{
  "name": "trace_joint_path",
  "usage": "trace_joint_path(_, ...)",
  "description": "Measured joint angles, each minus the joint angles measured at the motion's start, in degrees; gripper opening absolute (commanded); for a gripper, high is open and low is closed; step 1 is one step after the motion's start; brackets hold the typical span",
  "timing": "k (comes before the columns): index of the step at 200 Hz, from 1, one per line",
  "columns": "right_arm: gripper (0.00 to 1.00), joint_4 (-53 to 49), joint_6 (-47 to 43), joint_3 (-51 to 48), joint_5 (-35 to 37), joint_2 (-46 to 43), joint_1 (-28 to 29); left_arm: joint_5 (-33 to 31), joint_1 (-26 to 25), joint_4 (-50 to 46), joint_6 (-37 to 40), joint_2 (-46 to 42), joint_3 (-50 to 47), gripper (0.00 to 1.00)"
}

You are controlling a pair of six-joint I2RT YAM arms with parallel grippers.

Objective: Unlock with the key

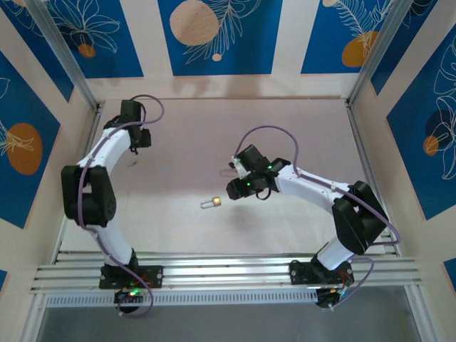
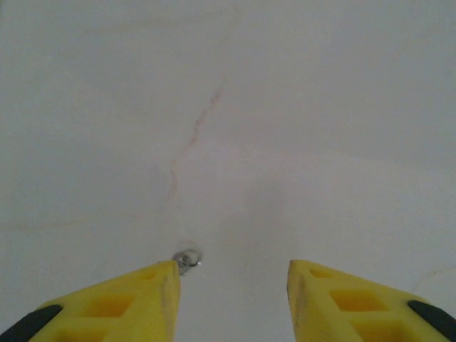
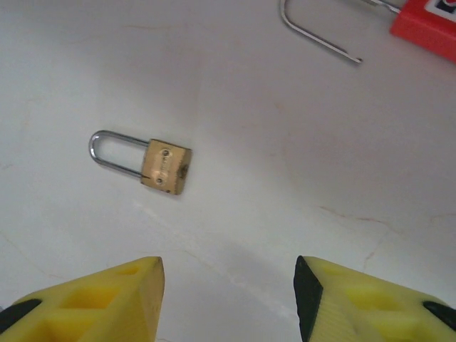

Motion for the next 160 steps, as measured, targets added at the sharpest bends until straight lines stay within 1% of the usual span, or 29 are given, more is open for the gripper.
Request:
trace_joint_path(21,0.52,1.4,0.5,-1.1,-1.9,-0.3,-1.9,0.3,0.2,-3.4,0.0,3.9,2.8,0.44)
trace_joint_path(42,0.51,2.7,0.7,-1.5,-3.5,-0.9,-2.1,0.6,0.7,-5.6,-0.7,5.9,4.0,0.44)
trace_joint_path(77,0.51,4.3,0.9,-1.7,-5.1,-1.4,-2.1,3.1,3.8,-8.0,-2.8,9.3,5.4,0.43)
trace_joint_path(113,0.51,4.8,0.9,-2.0,-5.7,-1.8,-2.0,5.6,7.0,-8.4,-4.6,12.5,5.4,0.49)
trace_joint_path(160,0.48,4.8,0.9,-2.1,-6.6,-2.0,-2.0,8.0,7.7,-8.3,-4.9,14.1,5.3,0.49)
